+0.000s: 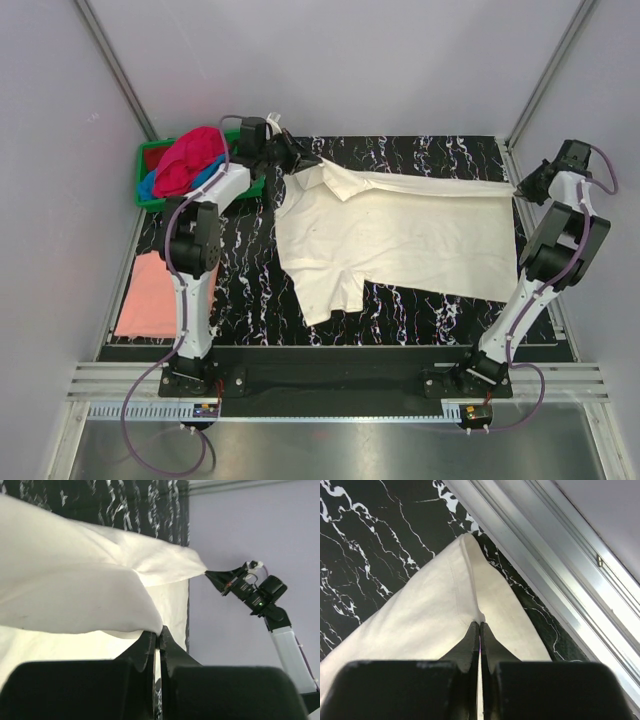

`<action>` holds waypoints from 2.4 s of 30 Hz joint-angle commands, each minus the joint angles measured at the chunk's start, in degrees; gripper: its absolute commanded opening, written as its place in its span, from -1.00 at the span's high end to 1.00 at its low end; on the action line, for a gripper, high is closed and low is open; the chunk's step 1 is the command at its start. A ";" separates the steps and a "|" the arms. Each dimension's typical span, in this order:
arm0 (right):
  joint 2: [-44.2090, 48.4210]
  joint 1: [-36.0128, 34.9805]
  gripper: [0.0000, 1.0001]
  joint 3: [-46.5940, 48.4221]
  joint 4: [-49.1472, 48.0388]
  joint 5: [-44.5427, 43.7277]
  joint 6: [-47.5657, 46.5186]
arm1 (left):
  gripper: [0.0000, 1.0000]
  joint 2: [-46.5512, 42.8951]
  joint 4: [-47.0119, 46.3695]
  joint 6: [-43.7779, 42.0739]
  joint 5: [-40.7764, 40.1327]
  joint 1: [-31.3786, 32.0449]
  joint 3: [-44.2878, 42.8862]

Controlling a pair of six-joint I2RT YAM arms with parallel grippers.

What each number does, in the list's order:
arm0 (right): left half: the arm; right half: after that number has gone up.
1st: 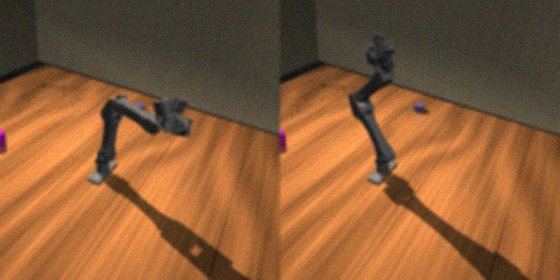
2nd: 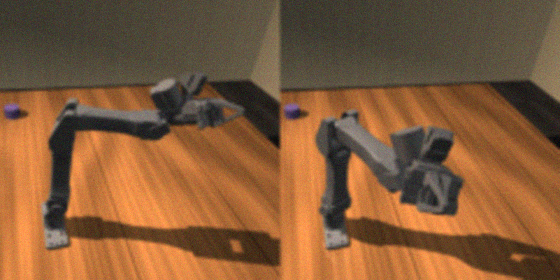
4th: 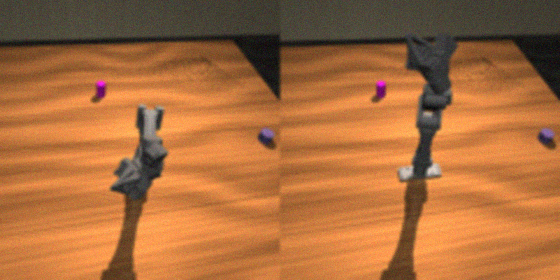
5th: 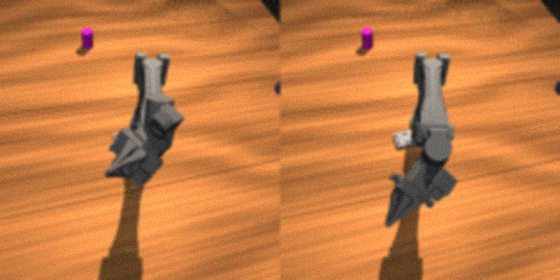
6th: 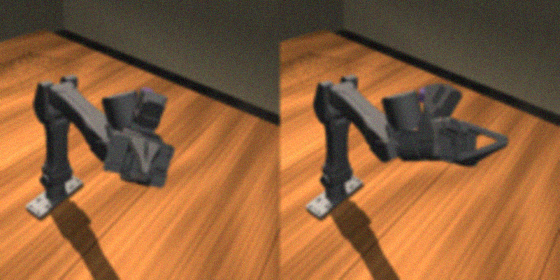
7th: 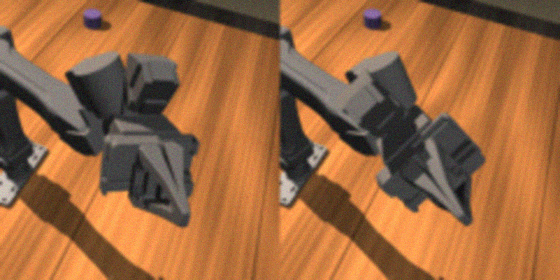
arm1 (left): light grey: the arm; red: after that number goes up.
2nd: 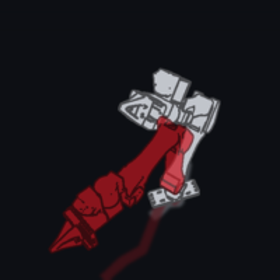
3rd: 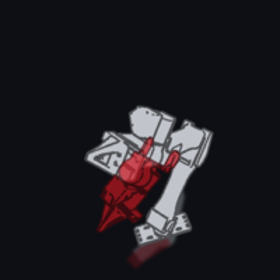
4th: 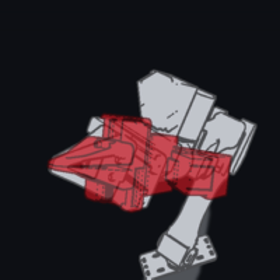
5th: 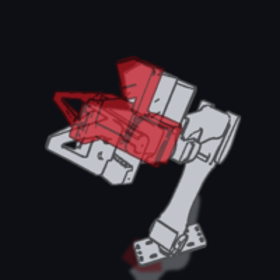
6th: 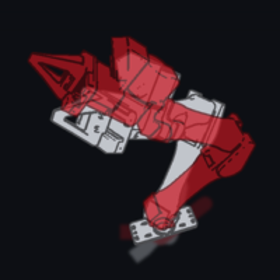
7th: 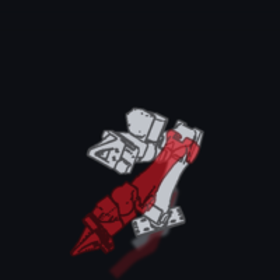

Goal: Fold and stack the t-shirts
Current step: Fold the tshirt

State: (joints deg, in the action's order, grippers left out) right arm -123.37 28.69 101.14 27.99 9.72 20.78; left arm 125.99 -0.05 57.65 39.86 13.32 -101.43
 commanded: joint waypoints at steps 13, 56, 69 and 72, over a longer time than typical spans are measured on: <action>5.95 4.62 1.00 -8.15 -0.13 -7.34 -0.21 | 1.00 -6.56 21.49 -12.02 -0.57 -2.95 1.67; 7.44 4.36 1.00 -15.98 0.66 -6.90 1.29 | 1.00 -5.85 27.39 -14.85 0.66 -2.51 4.13; 7.18 4.18 1.00 -15.89 1.28 -6.64 0.14 | 1.00 -7.25 27.30 -14.32 0.05 -2.60 4.57; 6.92 4.01 1.00 -16.07 1.10 -6.64 -0.12 | 1.00 -7.87 27.04 -14.05 -0.04 -2.60 5.62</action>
State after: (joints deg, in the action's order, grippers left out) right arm -118.37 30.85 85.36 29.71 5.48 19.68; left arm 122.69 28.23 43.48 39.64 10.85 -96.16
